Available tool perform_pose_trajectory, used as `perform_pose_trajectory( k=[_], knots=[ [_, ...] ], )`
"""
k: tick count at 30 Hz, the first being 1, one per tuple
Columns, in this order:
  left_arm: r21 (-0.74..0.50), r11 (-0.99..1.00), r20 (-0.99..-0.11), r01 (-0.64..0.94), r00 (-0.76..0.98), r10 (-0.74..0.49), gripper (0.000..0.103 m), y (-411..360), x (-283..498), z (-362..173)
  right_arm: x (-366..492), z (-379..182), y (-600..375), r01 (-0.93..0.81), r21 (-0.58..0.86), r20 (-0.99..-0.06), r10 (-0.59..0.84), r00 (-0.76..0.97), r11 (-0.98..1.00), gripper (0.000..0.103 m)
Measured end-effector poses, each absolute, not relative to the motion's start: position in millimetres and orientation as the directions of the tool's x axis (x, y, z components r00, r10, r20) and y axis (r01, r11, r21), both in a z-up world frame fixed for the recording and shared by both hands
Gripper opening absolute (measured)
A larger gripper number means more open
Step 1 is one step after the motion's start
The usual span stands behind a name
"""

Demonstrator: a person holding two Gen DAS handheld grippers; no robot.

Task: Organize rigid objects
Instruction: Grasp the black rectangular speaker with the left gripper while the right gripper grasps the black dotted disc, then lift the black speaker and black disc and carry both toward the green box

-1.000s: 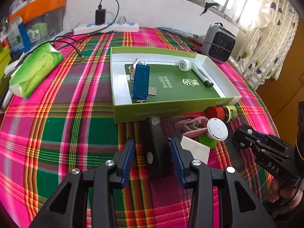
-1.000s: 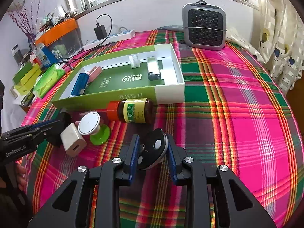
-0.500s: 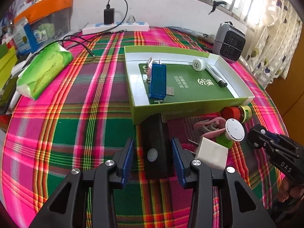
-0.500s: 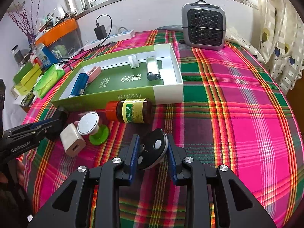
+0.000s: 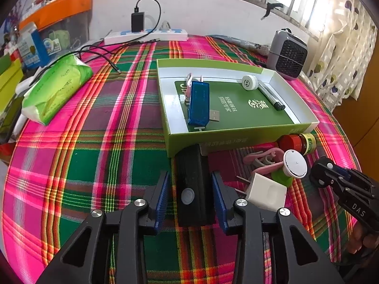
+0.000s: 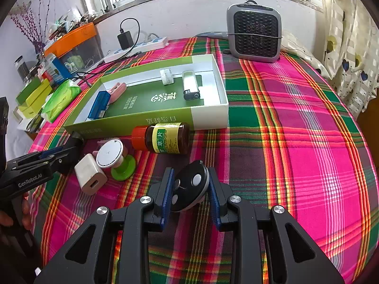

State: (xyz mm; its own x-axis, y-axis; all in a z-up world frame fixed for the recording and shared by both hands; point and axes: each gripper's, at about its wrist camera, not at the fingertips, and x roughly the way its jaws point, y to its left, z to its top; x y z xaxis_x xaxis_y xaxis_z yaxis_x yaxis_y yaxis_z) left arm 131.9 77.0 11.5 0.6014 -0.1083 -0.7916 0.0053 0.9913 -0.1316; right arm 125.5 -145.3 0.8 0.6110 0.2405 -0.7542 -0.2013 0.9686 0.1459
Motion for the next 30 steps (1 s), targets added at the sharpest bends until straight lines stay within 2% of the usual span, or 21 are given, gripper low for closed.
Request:
perform_pose_trajectory(
  k=[30],
  knots=[
    [-0.138, 0.99, -0.779, 0.0, 0.618, -0.109, 0.028, 79.9, 123.8, 15.2, 123.6, 1.9, -145.4, -0.197, 0.13, -0.75, 0.227, 0.621, 0.972, 0.029]
  ],
)
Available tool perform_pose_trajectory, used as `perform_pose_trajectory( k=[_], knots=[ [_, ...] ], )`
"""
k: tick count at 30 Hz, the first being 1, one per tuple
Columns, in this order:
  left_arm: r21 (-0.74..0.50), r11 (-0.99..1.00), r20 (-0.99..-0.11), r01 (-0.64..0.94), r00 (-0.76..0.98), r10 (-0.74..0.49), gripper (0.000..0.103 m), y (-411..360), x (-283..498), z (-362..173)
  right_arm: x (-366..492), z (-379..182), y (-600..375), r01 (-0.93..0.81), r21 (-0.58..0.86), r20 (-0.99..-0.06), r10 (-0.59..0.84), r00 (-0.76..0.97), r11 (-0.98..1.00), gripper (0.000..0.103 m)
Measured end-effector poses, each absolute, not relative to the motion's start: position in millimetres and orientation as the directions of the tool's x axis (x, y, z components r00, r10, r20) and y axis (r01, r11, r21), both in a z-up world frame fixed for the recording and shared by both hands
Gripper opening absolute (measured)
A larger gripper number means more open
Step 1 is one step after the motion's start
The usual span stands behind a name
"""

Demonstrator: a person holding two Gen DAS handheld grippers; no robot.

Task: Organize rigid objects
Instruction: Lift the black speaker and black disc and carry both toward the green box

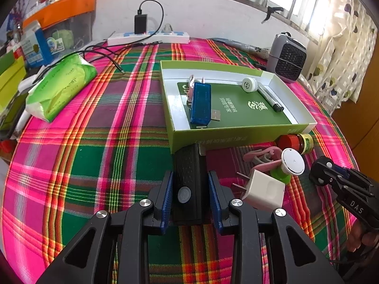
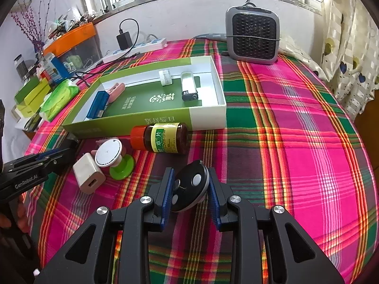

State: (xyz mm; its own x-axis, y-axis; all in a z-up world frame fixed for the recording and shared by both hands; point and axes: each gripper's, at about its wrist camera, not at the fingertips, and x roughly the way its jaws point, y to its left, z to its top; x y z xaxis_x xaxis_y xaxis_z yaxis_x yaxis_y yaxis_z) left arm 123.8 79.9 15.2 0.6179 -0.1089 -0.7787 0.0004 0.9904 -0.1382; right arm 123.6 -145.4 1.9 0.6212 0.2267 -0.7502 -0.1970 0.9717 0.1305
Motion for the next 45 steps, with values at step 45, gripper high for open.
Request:
perform_pose_trajectory(
  k=[45],
  knots=[
    [-0.126, 0.989, -0.693, 0.077, 0.707, -0.144, 0.028, 66.8, 127.0, 79.8, 130.7, 61.0, -136.0, -0.271, 0.098, -0.651, 0.268, 0.71, 0.957, 0.029]
  ],
)
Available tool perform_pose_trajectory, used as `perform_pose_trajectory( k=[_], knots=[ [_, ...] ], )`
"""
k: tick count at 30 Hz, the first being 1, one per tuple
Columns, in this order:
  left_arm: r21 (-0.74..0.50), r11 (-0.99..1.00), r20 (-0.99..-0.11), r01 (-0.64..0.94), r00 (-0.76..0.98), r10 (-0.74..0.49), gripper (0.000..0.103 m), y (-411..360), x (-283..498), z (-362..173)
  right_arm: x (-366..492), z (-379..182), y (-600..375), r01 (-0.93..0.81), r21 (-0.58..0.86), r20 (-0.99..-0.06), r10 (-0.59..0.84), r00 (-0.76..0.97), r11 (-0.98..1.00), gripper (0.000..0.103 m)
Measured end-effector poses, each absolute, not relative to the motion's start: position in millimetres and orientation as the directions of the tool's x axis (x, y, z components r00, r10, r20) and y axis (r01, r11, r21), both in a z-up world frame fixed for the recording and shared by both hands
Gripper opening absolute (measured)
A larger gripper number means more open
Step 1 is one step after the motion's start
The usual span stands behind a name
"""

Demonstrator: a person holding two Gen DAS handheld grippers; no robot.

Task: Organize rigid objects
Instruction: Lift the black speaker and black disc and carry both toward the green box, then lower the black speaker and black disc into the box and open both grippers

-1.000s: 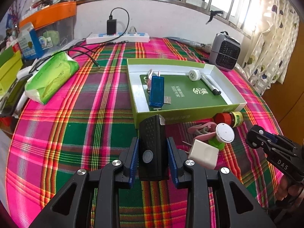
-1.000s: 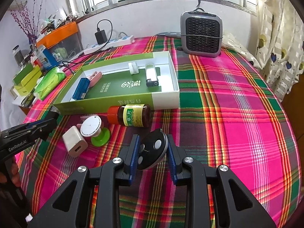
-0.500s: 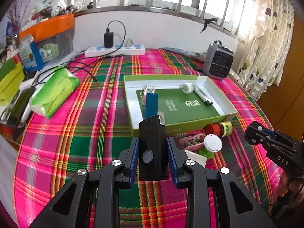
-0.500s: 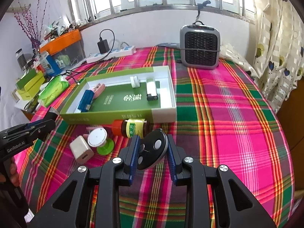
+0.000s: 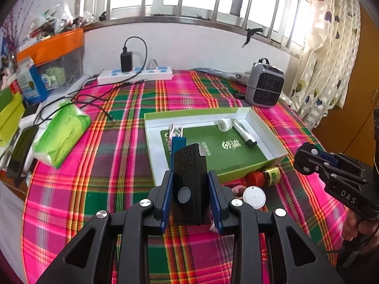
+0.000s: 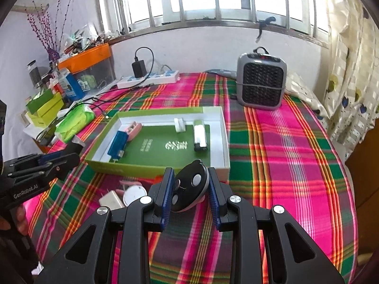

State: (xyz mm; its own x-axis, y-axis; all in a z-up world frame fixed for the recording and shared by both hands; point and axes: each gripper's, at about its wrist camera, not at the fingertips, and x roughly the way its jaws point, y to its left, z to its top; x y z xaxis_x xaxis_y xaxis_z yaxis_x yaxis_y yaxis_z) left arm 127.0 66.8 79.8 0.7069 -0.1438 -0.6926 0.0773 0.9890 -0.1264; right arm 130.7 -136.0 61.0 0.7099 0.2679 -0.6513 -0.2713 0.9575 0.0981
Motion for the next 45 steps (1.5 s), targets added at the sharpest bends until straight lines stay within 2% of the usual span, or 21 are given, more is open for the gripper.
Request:
perform_pose_trajectory(
  k=[20, 26, 45],
  knots=[
    [-0.157, 0.979, -0.713, 0.126, 0.672, -0.201, 0.028, 50.4, 188.3, 72.8, 190.5, 65.2, -113.5, -0.335, 0.082, -0.671, 0.301, 0.678, 0.939, 0.029],
    [-0.209, 0.967, -0.739, 0.147, 0.624, -0.254, 0.028, 49.3, 211.7, 59.4, 208.7, 58.2, -107.2, -0.361, 0.069, -0.688, 0.306, 0.658, 0.93, 0.029],
    [-0.165, 0.977, -0.783, 0.137, 0.585, -0.214, 0.028, 43.4, 263.5, 34.1, 248.4, 19.2, -92.4, -0.405, 0.073, -0.759, 0.314, 0.57, 0.911, 0.029]
  ],
)
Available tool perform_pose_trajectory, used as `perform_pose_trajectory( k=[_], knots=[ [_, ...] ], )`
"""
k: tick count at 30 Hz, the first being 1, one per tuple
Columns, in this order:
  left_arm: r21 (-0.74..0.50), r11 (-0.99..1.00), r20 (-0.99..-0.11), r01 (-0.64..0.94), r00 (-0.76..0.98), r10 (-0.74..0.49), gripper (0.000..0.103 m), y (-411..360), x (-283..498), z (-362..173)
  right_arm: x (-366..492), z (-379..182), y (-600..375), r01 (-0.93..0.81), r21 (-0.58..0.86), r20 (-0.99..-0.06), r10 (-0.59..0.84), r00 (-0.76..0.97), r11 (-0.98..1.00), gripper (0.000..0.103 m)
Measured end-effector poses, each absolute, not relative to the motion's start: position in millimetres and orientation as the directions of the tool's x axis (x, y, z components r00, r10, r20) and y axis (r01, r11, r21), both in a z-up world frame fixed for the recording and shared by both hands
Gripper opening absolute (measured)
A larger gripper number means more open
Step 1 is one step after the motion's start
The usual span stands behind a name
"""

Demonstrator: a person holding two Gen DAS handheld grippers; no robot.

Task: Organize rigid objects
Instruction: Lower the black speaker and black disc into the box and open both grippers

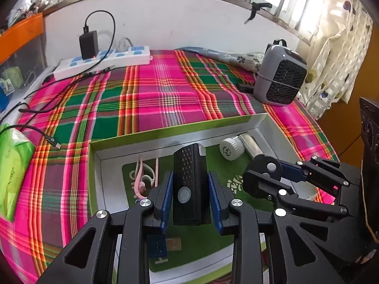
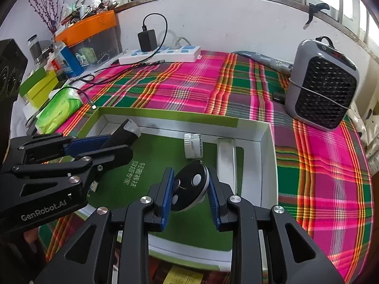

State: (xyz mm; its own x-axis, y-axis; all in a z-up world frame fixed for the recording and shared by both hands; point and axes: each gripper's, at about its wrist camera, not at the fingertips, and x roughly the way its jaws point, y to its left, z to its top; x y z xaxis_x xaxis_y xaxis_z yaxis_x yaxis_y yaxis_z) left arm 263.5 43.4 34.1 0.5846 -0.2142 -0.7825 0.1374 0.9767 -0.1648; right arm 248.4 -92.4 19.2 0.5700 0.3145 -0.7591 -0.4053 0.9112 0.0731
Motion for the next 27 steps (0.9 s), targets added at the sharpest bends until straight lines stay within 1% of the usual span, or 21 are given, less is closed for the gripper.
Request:
perform_pose_trajectory(
  k=[14, 27],
  knots=[
    [-0.117, 0.984, -0.799, 0.138, 0.575, -0.176, 0.028, 35.2, 275.2, 25.2, 257.9, 10.9, -87.5, -0.418, 0.031, -0.767, 0.29, 0.573, 0.908, 0.029],
    [-0.123, 0.983, -0.807, 0.133, 0.563, -0.177, 0.028, 36.8, 280.7, 19.5, 260.2, 8.4, -87.8, -0.421, 0.033, -0.766, 0.294, 0.572, 0.906, 0.029]
  ],
)
